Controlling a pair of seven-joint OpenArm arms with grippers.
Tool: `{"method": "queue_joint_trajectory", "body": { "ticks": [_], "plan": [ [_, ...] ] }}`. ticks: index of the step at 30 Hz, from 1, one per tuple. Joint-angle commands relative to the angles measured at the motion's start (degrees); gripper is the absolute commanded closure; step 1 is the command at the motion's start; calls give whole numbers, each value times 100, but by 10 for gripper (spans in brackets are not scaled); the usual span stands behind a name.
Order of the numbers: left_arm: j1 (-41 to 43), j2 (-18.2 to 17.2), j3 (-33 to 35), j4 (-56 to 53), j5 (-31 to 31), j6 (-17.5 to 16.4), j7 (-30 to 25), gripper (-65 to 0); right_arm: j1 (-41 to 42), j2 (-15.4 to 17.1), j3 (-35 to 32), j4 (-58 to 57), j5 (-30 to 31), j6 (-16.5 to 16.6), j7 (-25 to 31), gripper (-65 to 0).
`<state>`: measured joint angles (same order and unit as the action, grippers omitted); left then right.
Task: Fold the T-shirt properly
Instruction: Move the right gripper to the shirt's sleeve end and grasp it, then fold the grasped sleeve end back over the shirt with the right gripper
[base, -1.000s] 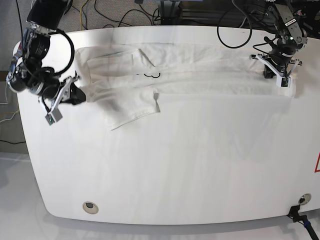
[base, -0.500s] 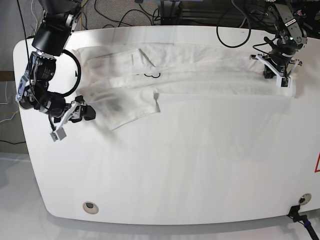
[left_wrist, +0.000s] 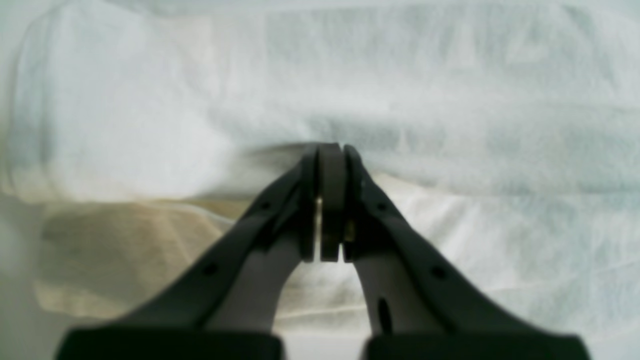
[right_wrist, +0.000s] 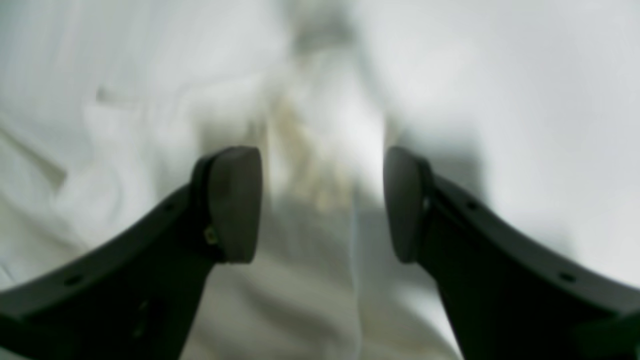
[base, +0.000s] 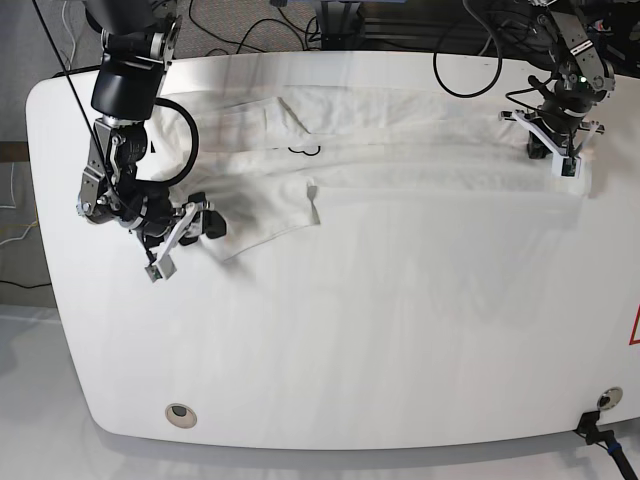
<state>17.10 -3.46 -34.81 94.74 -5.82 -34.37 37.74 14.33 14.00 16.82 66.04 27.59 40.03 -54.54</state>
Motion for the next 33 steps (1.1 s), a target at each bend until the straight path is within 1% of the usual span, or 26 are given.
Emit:
{"method": "queue_joint_trajectory", "body": {
  "ticks": [1, 4, 5, 7, 11, 19, 20, 21, 22, 26, 27, 29, 31, 33],
  "plan": [
    [-9, -62, -14, 95, -2, 4, -15, 0, 110, 64, 2, -208, 14, -3, 35, -372],
    [-9, -62, -14, 95, -2, 4, -15, 0, 128, 55, -42, -244, 23, -3, 17, -372],
    [-9, -62, -14, 95, -2, 4, -15, 0, 128, 46, -148, -226, 32, -3, -45, -372],
    [-9, -62, -14, 95, 7, 4, -15, 0, 128, -94, -280, -182, 32, -3, -212, -372],
    [-18, -62, -14, 95, 7, 4, -15, 0, 119, -323, -288, 134, 32, -3, -396, -372],
    [-18, -71, -23, 95, 7, 4, -15, 0, 119, -323, -280, 161, 32, -3, -423, -368],
    [-18, -71, -23, 95, 7, 4, -15, 0, 119, -314, -271, 161, 32, -3, -423, -347],
    [-18, -71, -23, 95, 7, 4, -15, 0, 119, -314, -271, 161, 32, -3, -423, -311],
    [-18, -71, -23, 95, 7, 4, -15, 0, 119, -314, -271, 161, 32, -3, -423, -264],
    [-18, -71, -23, 95, 7, 4, -15, 0, 128, -323, -288, 161, 32, -3, -423, -35],
    [-18, -71, -23, 95, 7, 4, -15, 0, 137, -323, -288, 161, 32, -3, -431, 0],
    [-9, -71, -23, 95, 7, 4, -15, 0, 154, -332, -288, 170, 32, -3, -458, 0],
    [-9, -71, -23, 87, 15, 4, -15, 0, 189, -341, -271, 293, 85, -3, -625, 0],
    [-9, -71, -23, 78, 15, 4, -15, 0, 207, -314, -262, 477, 542, -3, -836, 0]
  ]
}}
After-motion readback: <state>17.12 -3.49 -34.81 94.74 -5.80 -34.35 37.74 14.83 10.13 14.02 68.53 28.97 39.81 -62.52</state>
